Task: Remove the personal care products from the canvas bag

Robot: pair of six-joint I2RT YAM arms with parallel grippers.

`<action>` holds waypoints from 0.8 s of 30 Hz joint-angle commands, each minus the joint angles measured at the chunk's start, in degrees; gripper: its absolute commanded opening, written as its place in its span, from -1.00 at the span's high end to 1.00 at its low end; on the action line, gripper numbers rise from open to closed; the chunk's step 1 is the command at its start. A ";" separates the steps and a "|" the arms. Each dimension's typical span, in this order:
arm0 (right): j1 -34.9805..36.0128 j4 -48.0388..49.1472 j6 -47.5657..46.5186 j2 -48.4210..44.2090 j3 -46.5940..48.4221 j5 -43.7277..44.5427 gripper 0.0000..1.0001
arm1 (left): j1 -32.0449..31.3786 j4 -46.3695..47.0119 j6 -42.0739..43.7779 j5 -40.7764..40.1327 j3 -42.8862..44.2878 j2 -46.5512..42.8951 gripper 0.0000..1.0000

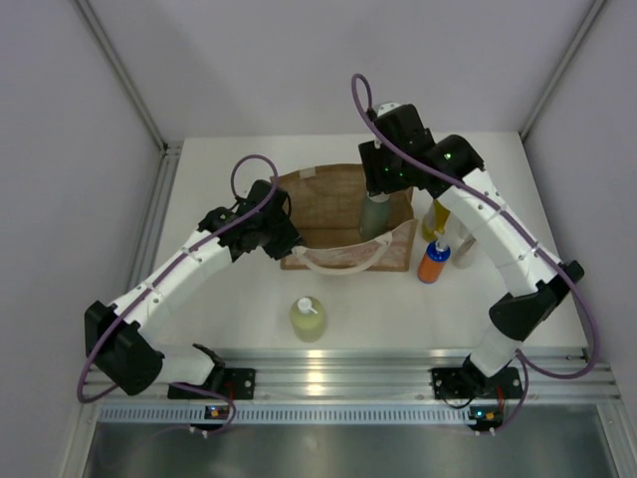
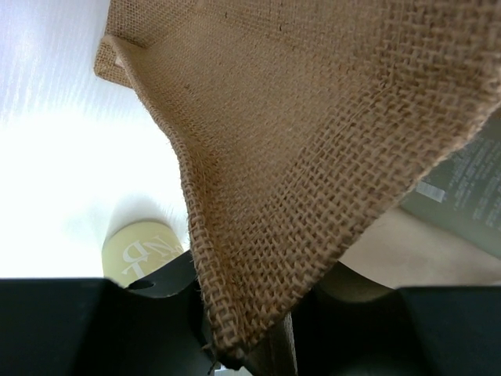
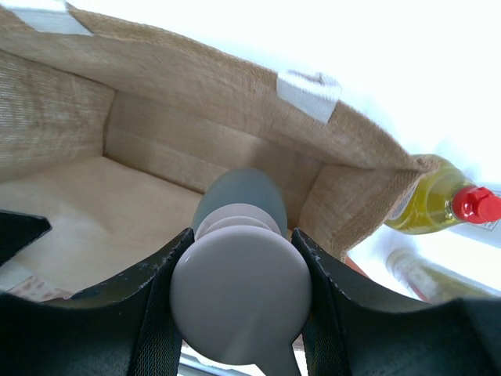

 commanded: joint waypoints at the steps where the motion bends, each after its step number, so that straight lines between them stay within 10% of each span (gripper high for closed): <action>1: 1.42 1.90 -1.08 -4.52 6.96 0.04 1.00 | 0.31 1.28 -0.53 -1.26 -0.65 -2.13 0.25; 24: 4.94 -7.07 -1.08 -9.78 17.96 -4.35 1.00 | 0.31 1.37 -0.44 -2.14 -0.21 -0.20 0.25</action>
